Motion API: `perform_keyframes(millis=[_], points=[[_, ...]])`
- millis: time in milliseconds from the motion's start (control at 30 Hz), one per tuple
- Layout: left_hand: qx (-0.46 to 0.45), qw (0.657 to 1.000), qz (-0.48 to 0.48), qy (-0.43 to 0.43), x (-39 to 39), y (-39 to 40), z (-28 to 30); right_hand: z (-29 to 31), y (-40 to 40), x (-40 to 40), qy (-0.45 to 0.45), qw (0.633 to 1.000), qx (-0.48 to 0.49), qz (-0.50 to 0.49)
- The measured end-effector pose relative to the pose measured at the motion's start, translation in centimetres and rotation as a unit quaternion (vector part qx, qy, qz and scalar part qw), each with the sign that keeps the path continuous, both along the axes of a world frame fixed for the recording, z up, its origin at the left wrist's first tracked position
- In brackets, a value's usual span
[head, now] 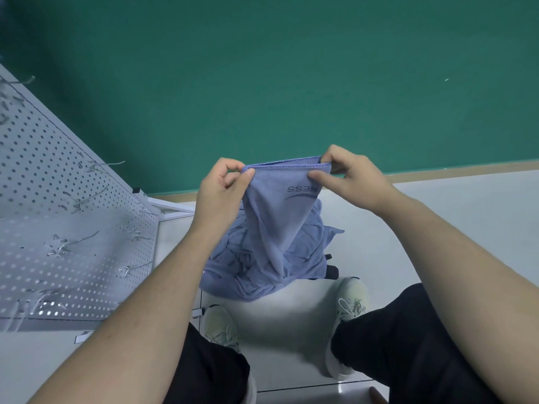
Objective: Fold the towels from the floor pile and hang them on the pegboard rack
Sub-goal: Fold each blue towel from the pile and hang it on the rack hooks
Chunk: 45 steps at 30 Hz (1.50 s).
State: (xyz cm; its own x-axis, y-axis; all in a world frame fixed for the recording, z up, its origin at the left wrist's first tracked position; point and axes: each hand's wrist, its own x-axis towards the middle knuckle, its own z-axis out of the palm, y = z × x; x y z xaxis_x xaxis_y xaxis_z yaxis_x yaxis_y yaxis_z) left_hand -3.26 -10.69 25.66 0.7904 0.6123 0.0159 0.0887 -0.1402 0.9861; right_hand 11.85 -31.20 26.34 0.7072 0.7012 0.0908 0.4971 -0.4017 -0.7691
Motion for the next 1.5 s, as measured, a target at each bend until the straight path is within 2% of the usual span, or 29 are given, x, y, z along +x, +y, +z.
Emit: perform_keyframes(millis=[100,200,300,400,567,767,867,933,1000,1067,1167,1233,1300,1433,1500], points=[[0.061,0.998,0.004,0.027,0.0,0.1,-0.2,0.3,0.0,-0.7,0.060,0.997,0.057,-0.006],[0.108,0.993,0.000,0.035,-0.1,-0.5,0.0,0.3,0.1,-1.3,0.050,0.997,0.056,-0.023],[0.155,0.987,-0.009,0.034,-0.5,-0.6,1.0,1.9,-0.7,-1.4,-0.048,0.998,-0.040,-0.006],[0.217,0.974,-0.038,0.045,-1.0,-0.1,2.9,4.8,-1.9,-1.2,-0.149,0.978,-0.138,0.050],[0.371,0.921,-0.083,0.083,-1.8,0.4,7.6,11.2,-3.2,-1.5,-0.225,0.952,-0.183,0.095],[0.568,0.812,-0.062,0.116,-3.0,-0.3,14.7,18.2,-3.4,-2.9,-0.199,0.974,-0.072,0.079],[0.586,0.798,-0.057,0.126,-3.6,-0.6,18.0,20.8,-3.0,-3.9,-0.199,0.977,-0.041,0.057],[0.584,0.800,-0.053,0.132,-4.1,-0.7,19.9,22.6,-3.2,-4.4,-0.243,0.963,-0.087,0.075],[0.611,0.778,-0.055,0.138,-4.7,-0.7,21.6,24.6,-3.5,-5.0,-0.301,0.936,-0.152,0.102],[0.645,0.749,-0.061,0.138,-5.3,-0.9,23.2,26.5,-4.0,-5.1,-0.339,0.918,-0.173,0.113],[0.677,0.721,-0.062,0.131,-5.8,-1.3,25.3,28.7,-4.6,-5.4,-0.342,0.922,-0.155,0.093],[0.655,0.744,-0.054,0.120,-6.0,-1.6,26.6,29.5,-4.6,-5.7,-0.296,0.947,-0.107,0.068],[0.579,0.807,-0.056,0.098,-6.0,-1.9,27.8,30.2,-4.4,-6.1,-0.245,0.968,-0.043,0.041],[0.299,0.951,-0.083,0.013,-5.8,-2.5,30.0,32.0,-3.9,-7.1,-0.105,0.989,0.087,0.051],[0.134,0.987,-0.084,-0.040,-6.1,-3.4,31.2,33.4,-3.9,-8.0,-0.015,0.990,0.131,0.059]])
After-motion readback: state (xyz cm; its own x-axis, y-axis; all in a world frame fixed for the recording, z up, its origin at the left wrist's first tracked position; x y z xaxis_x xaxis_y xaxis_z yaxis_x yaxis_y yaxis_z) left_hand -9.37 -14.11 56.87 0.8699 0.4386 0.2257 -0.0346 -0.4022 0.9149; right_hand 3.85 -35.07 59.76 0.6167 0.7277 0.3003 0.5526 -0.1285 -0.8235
